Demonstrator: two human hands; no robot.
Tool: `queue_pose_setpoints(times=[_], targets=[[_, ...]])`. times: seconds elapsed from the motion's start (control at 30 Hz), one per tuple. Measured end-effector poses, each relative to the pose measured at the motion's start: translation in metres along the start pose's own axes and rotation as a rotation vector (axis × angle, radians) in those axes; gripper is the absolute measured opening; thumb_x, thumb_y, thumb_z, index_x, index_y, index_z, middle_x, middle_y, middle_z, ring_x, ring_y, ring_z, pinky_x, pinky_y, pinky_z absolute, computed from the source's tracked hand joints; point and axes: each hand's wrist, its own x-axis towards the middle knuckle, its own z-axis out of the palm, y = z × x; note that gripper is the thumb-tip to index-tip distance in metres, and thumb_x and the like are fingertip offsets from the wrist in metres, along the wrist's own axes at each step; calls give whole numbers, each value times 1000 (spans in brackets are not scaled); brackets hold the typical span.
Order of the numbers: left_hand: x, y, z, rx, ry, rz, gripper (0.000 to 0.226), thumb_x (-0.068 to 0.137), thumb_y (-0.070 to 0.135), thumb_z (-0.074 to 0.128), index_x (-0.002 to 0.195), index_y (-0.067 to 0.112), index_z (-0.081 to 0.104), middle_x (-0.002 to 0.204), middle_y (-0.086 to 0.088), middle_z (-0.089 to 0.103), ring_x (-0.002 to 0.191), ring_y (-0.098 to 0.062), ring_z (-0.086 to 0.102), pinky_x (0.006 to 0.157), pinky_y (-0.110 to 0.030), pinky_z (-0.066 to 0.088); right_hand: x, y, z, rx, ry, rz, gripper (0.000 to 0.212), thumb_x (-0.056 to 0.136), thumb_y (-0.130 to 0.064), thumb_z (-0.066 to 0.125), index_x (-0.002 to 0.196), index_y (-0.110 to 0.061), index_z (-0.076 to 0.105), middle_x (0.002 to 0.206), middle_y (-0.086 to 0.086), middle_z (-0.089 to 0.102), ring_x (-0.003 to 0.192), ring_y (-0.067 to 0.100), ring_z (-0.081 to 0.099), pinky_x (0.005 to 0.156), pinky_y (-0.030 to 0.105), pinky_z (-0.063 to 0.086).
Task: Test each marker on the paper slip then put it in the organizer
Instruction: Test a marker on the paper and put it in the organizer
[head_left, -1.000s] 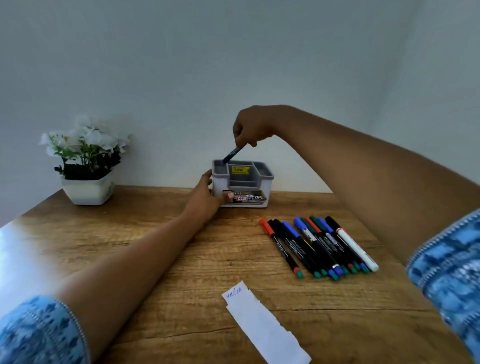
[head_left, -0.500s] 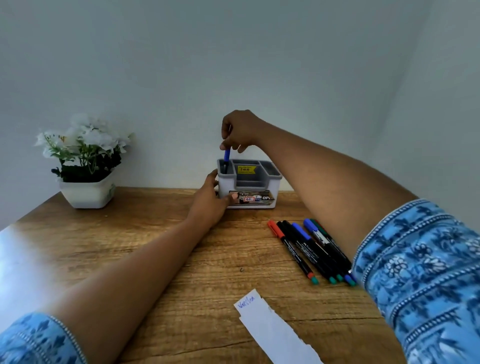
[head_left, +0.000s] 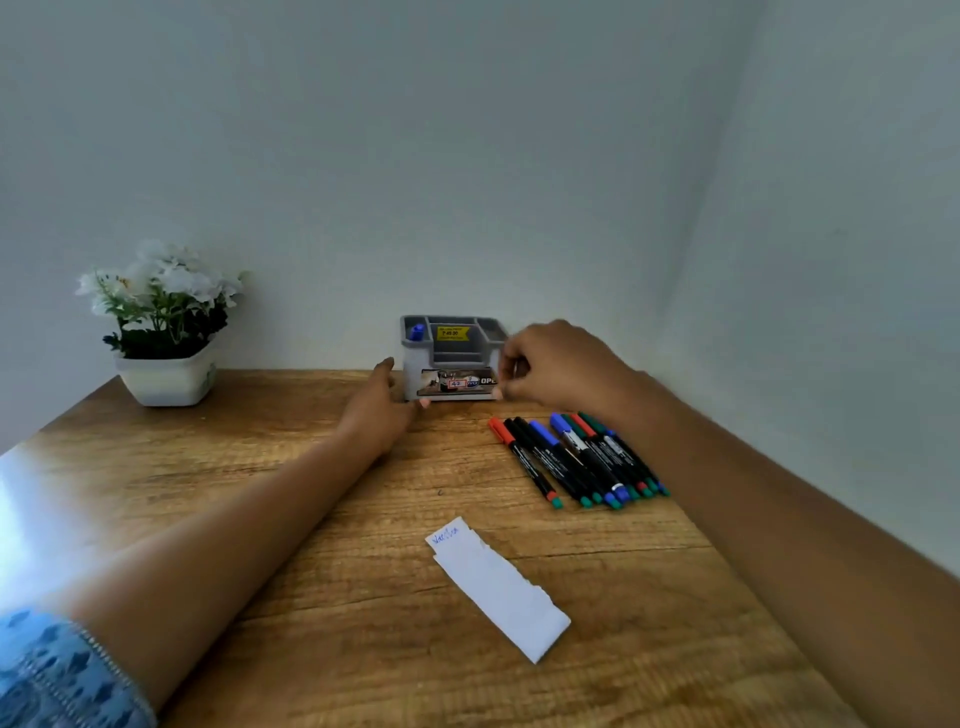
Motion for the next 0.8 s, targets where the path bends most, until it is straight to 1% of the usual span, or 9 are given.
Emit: queue_pose_setpoints(times=[0.1,0.2,0.3,0.4,0.5,0.63,0.7,0.77,0.8], targets=[[-33,-4,-8,134,-18,22,65,89,32,65,145,22,33,142,-4,48,125,-22,50,99,-37,42,-27,11,22,-94,-54,65,19,82,-37,66,93,-21,67,90,-5,65,79,12,57,55,23,36],[-71,-9,-20,287,-139,91,56,90,38,61,141,31,40,137,1,52,122,-16,50,98,-31,41,-38,16,41,-133,-85,134,23,81,-42,66,90,-21,69,92,-1,67,84,15,60,67,29,50],[-94,-8,-27,434,-233,160,52,93,39,58,141,36,38,144,4,45,130,-16,43,107,-35,36,-42,14,52,-155,-121,183,24,83,-39,64,92,-18,69,84,0,65,80,17,61,68,30,52],[-99,-5,-27,511,-266,197,48,96,38,52,141,35,37,147,3,42,133,-17,39,109,-36,31,-45,8,55,-147,-131,172,22,84,-35,61,92,-15,65,73,-2,54,77,16,59,67,30,51],[-98,-7,-27,496,-233,223,56,95,41,53,145,37,30,150,3,38,136,-18,37,110,-37,31,-49,1,49,-127,-140,158,21,81,-37,63,86,-17,60,75,-3,56,77,14,57,62,26,46],[-97,-5,-28,383,-230,340,64,95,42,50,149,42,16,154,6,29,141,-17,28,111,-40,28,-59,-5,34,59,-77,50,16,78,-33,68,86,-20,67,79,-5,64,68,7,55,53,21,36],[-95,-3,-28,419,-204,448,52,97,39,46,146,39,27,144,6,42,130,-11,39,102,-31,37,-65,-5,25,205,-45,12,13,79,-33,69,85,-21,67,76,-10,62,65,2,54,53,18,33],[-95,-1,-30,430,-145,510,34,99,35,44,133,31,47,117,10,58,99,-1,51,77,-14,39,-68,-3,17,351,14,10,12,80,-33,70,84,-22,68,76,-11,65,67,0,57,56,16,37],[-96,1,-30,415,-122,514,27,99,34,45,124,30,53,103,13,61,86,-1,53,67,-13,38,-68,0,13,440,49,30,12,79,-32,71,84,-22,69,75,-10,67,65,0,59,57,16,40]])
